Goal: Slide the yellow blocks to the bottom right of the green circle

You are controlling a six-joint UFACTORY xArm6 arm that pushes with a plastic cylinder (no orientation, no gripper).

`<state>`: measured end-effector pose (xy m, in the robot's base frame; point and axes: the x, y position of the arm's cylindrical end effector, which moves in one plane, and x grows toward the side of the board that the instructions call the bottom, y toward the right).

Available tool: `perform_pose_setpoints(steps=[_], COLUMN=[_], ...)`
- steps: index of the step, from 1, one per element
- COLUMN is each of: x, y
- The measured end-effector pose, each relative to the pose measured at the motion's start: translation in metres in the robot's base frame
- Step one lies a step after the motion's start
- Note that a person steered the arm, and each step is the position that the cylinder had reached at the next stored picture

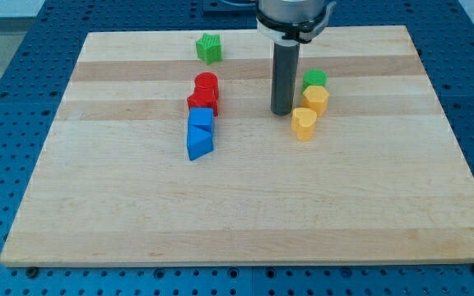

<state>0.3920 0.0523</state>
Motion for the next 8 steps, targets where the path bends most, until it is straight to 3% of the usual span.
perform_pose_setpoints(steps=[8], x=[0.000], y=[0.024])
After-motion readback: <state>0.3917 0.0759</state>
